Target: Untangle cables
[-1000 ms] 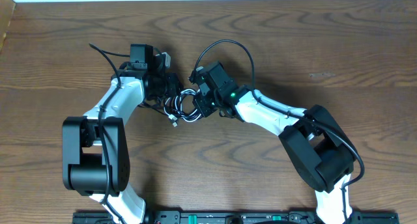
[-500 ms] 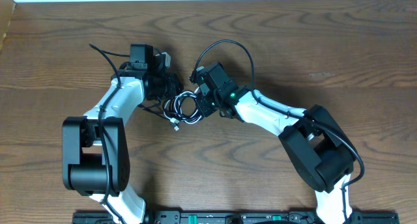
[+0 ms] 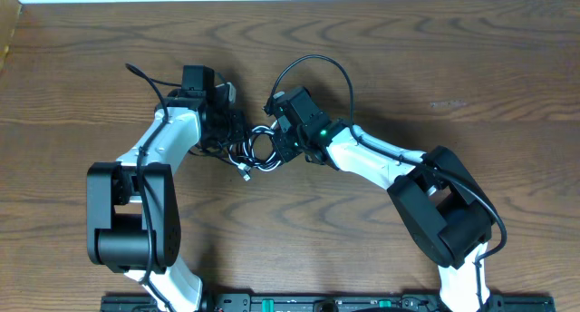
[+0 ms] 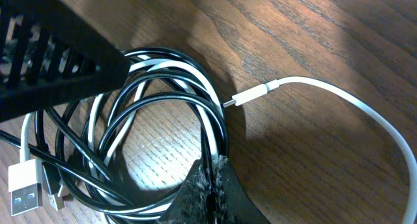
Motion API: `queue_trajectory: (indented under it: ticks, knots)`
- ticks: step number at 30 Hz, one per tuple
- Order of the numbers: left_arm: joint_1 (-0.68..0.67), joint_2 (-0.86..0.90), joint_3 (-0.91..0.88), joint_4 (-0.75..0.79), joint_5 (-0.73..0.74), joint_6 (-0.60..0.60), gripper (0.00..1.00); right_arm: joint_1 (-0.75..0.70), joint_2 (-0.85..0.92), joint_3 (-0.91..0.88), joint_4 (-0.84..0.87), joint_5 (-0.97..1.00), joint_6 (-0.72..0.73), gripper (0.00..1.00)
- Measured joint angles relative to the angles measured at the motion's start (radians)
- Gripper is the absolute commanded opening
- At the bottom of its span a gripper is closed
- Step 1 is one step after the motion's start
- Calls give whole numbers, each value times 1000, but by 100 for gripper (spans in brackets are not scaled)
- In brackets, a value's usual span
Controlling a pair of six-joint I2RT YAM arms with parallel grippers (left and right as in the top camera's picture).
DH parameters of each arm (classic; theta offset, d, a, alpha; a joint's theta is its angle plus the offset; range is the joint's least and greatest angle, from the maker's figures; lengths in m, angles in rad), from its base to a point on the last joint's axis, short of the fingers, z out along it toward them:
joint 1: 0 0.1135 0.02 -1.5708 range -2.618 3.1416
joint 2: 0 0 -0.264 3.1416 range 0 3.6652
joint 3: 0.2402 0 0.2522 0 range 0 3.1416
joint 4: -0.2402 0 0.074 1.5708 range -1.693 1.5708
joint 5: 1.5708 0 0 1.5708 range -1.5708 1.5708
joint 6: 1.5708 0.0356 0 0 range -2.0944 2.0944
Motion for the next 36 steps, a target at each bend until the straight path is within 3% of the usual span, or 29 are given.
queue_trajectory:
  ticks: [16, 19, 23, 31, 36]
  knots:
    - [-26, 51, 0, -7, -54, 0, 39, 0, 0, 0, 0, 10, 0, 1]
    - [-32, 51, 0, -6, -89, 0, 39, 0, 0, 0, 1, 11, -1, 11]
    - [-39, 50, 0, -2, -119, 0, 39, 0, 0, 0, 1, 14, -1, 15]
    - [-39, 50, 1, 17, -147, 0, 39, 15, 3, 0, 13, 16, 4, 9]
    - [-39, 50, 1, 19, -153, 0, 39, 23, 18, 0, 15, 17, 5, 22]
